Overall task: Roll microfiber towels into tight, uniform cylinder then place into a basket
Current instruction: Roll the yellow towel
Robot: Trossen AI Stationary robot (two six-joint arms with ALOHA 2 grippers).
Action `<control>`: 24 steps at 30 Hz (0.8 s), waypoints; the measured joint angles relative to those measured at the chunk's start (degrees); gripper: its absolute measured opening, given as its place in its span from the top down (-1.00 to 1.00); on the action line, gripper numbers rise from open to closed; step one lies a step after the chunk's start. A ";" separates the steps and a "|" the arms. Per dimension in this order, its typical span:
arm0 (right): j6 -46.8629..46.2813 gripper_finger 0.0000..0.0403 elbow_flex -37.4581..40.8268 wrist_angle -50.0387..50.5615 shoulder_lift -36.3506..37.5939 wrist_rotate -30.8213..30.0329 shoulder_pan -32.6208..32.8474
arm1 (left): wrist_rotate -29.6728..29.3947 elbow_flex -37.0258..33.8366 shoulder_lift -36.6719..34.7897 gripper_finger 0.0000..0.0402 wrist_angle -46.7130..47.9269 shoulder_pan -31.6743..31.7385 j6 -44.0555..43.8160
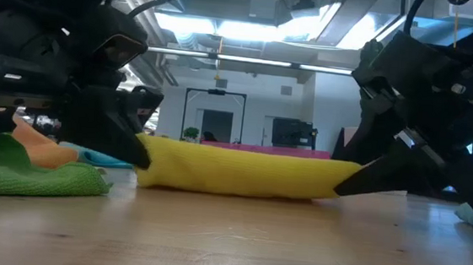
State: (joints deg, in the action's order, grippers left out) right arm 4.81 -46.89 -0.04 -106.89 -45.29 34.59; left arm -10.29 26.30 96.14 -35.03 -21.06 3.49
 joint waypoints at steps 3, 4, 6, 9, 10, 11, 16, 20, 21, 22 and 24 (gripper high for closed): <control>-1.62 0.81 0.00 -0.43 0.00 2.05 -0.05 | 0.59 0.00 0.01 1.00 0.72 0.00 0.00; -2.56 0.90 0.00 -0.43 0.00 2.76 -0.03 | 0.61 0.00 0.00 1.00 0.92 0.00 0.01; -4.48 0.94 0.03 -0.27 0.19 3.80 0.02 | 0.60 0.00 -0.07 1.00 1.13 0.00 0.02; -8.75 0.93 0.14 0.26 1.15 6.15 0.00 | 0.59 0.41 -0.39 1.00 1.64 0.00 -0.34; -10.35 0.94 0.17 0.31 1.80 6.79 0.02 | 0.64 0.89 -0.39 1.00 2.96 -0.04 -0.40; -11.91 0.95 0.11 0.08 2.42 7.66 0.02 | 0.92 1.49 -0.39 1.00 4.46 -0.17 -0.44; -19.29 0.97 0.09 0.51 5.33 11.46 -0.40 | 1.43 6.78 -0.44 1.00 14.73 -0.38 -3.27; -25.37 0.97 0.04 1.99 7.70 15.41 -1.93 | 4.89 11.56 -1.14 1.00 22.09 -0.32 -3.44; -26.42 0.97 0.04 2.34 8.15 15.64 -2.23 | 5.38 12.21 -1.61 1.00 23.85 -0.33 -3.36; -27.31 0.97 0.04 2.33 8.51 16.13 -2.54 | 5.73 12.78 -1.97 1.00 25.20 -0.31 -3.16; -28.88 0.97 0.02 3.03 9.19 18.83 -3.38 | 6.64 13.62 -3.13 1.00 27.90 0.28 -3.00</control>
State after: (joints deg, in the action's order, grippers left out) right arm -24.06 -46.87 3.00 -97.70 -26.46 31.21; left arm -3.65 39.93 93.01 -7.14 -20.78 0.49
